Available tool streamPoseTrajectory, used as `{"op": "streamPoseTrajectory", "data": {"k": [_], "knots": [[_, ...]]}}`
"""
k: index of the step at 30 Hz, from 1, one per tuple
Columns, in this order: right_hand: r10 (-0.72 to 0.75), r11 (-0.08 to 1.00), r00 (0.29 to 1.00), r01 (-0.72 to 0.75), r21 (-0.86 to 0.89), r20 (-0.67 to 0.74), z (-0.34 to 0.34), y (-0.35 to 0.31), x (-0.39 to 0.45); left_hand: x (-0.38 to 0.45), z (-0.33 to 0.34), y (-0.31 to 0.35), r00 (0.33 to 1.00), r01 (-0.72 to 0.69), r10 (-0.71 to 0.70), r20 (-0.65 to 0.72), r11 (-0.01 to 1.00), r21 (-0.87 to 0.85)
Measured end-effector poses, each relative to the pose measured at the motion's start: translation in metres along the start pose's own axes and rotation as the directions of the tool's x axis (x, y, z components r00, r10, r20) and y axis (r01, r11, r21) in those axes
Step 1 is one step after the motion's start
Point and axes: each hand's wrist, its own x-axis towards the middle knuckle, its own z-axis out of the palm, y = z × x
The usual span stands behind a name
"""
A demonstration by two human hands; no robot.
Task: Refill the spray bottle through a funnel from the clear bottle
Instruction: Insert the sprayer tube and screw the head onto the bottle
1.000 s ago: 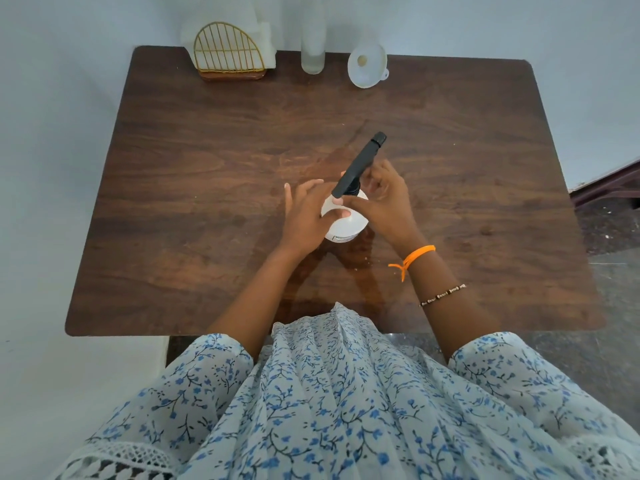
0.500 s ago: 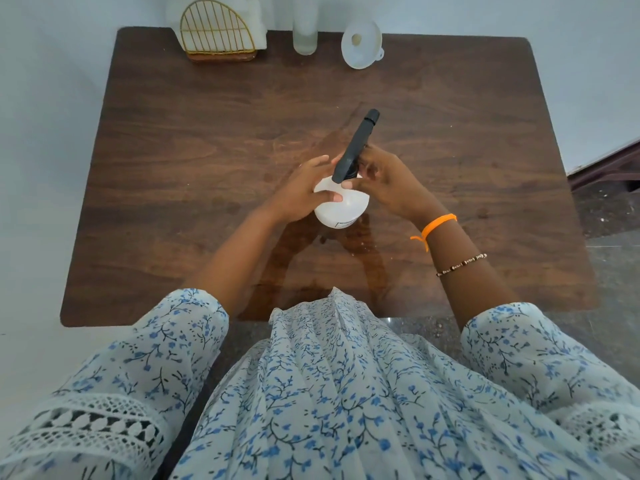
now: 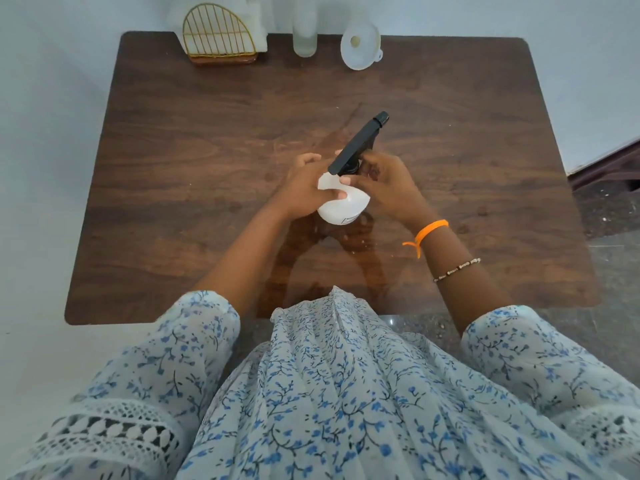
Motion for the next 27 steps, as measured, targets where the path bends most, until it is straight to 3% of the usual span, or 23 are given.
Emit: {"op": "streamPoseTrajectory", "data": {"k": [3,6,10,15,19,23,27], "knots": [[-0.019,0.999,0.997,0.016,0.037,0.079,-0.007,0.003,0.004,0.008,-0.009,-0.003,0.985,-0.024,0.028,0.171,0.999,-0.021],[-0.033,0.999,0.999,0.034,0.029,-0.014,-0.004,0.0,-0.002,0.015,0.004,-0.028,0.996,-0.039,0.038,0.081,0.999,0.015],[-0.05,0.998,0.965,0.038,-0.051,-0.259,0.014,-0.005,-0.015,0.008,0.019,-0.03,0.994,0.008,-0.007,-0.106,1.0,0.013],[0.013,1.0,0.939,-0.01,0.011,-0.343,0.028,-0.011,-0.015,-0.003,0.012,-0.007,0.99,-0.12,0.111,-0.089,0.986,-0.112],[-0.008,0.999,0.984,0.017,0.051,-0.178,0.013,-0.005,-0.01,-0.022,0.011,-0.009,0.991,-0.038,0.008,-0.132,0.973,-0.226],[-0.08,0.987,0.988,0.097,0.13,-0.129,-0.019,0.007,-0.011,-0.054,0.018,-0.022,0.888,0.124,-0.25,-0.385,0.938,-0.324],[-0.161,0.982,0.984,0.168,0.092,-0.077,-0.036,0.008,-0.008,-0.076,0.022,-0.028,0.842,0.159,-0.322,-0.432,0.915,-0.372]]}}
